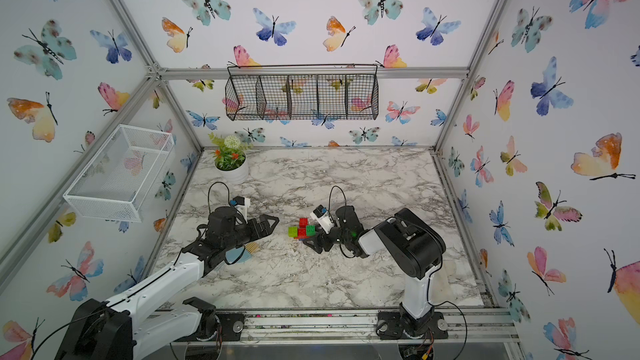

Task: Assemble the letter v with lego
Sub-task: Adjust the lego brick at the center of the board.

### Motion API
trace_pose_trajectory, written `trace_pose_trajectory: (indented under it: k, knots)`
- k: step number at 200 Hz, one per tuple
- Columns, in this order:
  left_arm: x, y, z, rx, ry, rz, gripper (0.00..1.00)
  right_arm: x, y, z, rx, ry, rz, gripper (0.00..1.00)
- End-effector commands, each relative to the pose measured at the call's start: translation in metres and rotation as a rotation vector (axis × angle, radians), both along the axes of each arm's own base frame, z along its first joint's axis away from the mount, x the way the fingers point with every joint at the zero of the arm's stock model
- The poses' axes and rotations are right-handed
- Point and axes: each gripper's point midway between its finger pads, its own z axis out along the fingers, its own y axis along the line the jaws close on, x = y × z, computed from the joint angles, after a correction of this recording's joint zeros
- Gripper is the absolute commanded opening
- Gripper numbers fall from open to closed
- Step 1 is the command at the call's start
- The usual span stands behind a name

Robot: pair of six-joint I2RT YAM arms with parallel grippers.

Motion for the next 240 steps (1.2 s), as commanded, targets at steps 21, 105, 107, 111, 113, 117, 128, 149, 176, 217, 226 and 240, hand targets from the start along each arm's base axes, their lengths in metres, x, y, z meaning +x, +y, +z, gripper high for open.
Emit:
trace_pose_trajectory:
  k: [21,105,107,111,113,117,128,149,176,217,226,240]
  knots:
    - [0.01,0.005,0.012,0.045,-0.023,-0.01,0.98,0.011,0.012,0.004,0.022,-0.083,0.005,0.77]
    - [0.022,0.014,0.025,0.065,-0.036,0.001,0.98,0.016,0.027,0.003,0.049,-0.123,0.047,0.73]
    - [0.022,0.014,0.025,0.067,-0.035,0.002,0.98,0.016,0.027,0.002,0.048,-0.122,0.049,0.72]
    - [0.022,0.014,0.025,0.068,-0.033,0.002,0.98,0.016,0.027,0.002,0.047,-0.122,0.051,0.71]
    - [0.022,0.015,0.025,0.069,-0.035,0.002,0.98,0.015,0.028,0.002,0.048,-0.123,0.053,0.7]
    - [0.023,0.015,0.025,0.07,-0.034,0.002,0.98,0.015,0.028,0.002,0.048,-0.122,0.055,0.68]
    - [0.024,0.016,0.026,0.071,-0.035,0.004,0.98,0.013,0.029,0.001,0.051,-0.119,0.062,0.65]
    - [0.024,0.018,0.027,0.073,-0.037,0.007,0.98,0.011,0.029,0.005,0.069,-0.108,0.061,0.61]
    - [0.023,0.02,0.024,0.072,-0.03,0.009,0.98,0.006,0.029,0.01,0.102,-0.08,0.055,0.54]
    - [0.02,0.023,0.018,0.072,-0.02,0.014,0.98,0.003,0.028,0.021,0.127,-0.027,0.04,0.43]
    - [0.02,0.023,0.018,0.072,-0.019,0.015,0.98,0.001,0.028,0.021,0.128,-0.019,0.037,0.41]
    - [0.019,0.023,0.018,0.07,-0.023,0.016,0.98,0.001,0.026,0.02,0.124,-0.002,0.031,0.39]
